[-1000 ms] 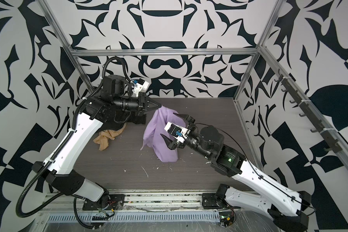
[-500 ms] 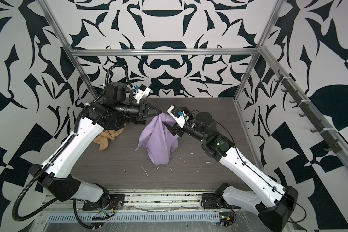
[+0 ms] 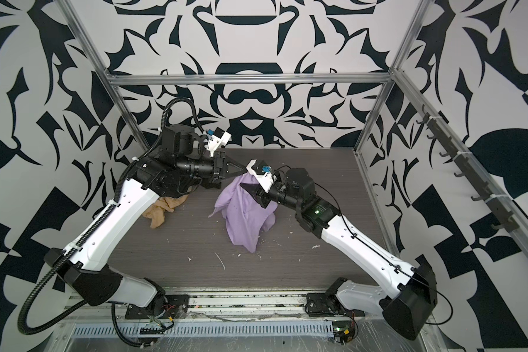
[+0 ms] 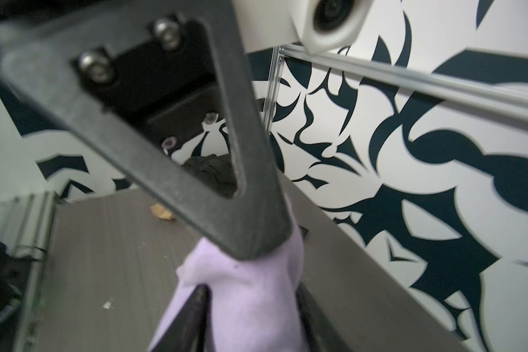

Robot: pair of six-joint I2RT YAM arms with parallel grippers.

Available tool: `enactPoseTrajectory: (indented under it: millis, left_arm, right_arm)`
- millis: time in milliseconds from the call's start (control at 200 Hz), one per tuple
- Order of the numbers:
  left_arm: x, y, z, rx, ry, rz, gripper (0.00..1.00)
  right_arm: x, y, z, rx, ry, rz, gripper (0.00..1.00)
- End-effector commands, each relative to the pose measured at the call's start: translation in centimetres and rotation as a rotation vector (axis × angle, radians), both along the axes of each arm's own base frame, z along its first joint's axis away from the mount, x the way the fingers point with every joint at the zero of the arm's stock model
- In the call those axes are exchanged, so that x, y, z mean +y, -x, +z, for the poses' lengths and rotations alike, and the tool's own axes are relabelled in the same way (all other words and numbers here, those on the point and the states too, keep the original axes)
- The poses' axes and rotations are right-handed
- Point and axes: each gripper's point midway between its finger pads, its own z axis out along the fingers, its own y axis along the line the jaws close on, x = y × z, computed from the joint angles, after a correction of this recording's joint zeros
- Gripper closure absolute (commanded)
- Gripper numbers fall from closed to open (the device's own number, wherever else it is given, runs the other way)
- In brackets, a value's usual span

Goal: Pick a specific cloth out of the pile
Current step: 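Grasp the hanging lavender cloth with the right gripper, then open the left gripper and draw it back from the cloth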

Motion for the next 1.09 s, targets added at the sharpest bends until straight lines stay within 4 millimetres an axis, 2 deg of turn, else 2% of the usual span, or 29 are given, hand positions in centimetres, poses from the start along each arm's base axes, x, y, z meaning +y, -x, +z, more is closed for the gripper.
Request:
enactPoseTrajectory:
  millis: [0,70,165,200,380,545,640,680,710,770,790,940,1090]
  left_arm:
    - [0.0,0.6,1.7,-0.061,0.045,-0.012,1.00]
    - [0.0,0.5,1.7,-0.064,0.044,-0.007,1.00]
    - [0.1,0.4,1.8,-0.074,0.046,0.003,1.00]
    - [0.1,0.3,1.9,-0.081,0.049,0.005,0.97]
    - [0.8,0.1,2.7,-0.121,0.058,0.055,0.69]
    - [2.4,-0.2,3.8,-0.200,0.032,0.153,0.32]
    - [3.5,-0.2,4.7,-0.273,0.024,0.206,0.18]
    - [3.9,-0.2,4.9,-0.298,0.021,0.226,0.16]
    - [4.2,-0.2,5.1,-0.318,0.020,0.237,0.10]
    - [4.3,-0.6,4.7,-0.333,0.011,0.249,0.03]
    - [4.9,0.2,5.7,-0.360,0.028,0.256,0.01]
    - [5.3,0.2,5.3,-0.384,0.024,0.273,0.00]
    - [5.7,-0.4,4.1,-0.372,-0.014,0.296,0.00]
  right_arm:
    - [0.0,0.5,2.5,-0.038,-0.071,0.012,0.80]
    - [-0.2,0.5,2.5,-0.039,-0.071,0.006,1.00]
    - [-0.5,0.7,2.5,-0.039,-0.070,-0.003,1.00]
    - [-0.6,0.8,2.5,-0.036,-0.069,-0.003,1.00]
    - [-1.5,1.5,2.2,-0.019,-0.047,-0.019,1.00]
    - [-2.2,2.1,2.4,-0.021,-0.037,-0.027,1.00]
    - [-2.4,2.1,2.3,-0.024,-0.033,-0.035,1.00]
    - [-2.4,2.0,2.2,-0.024,-0.029,-0.040,1.00]
    - [-2.4,1.9,2.1,-0.024,-0.023,-0.044,1.00]
    - [-2.6,1.6,1.8,-0.025,-0.014,-0.056,1.00]
    - [-2.6,1.4,1.6,-0.025,-0.010,-0.061,1.00]
    - [-3.2,0.0,0.9,-0.016,0.006,-0.100,1.00]
    - [-3.7,-1.5,0.1,0.002,0.022,-0.133,1.00]
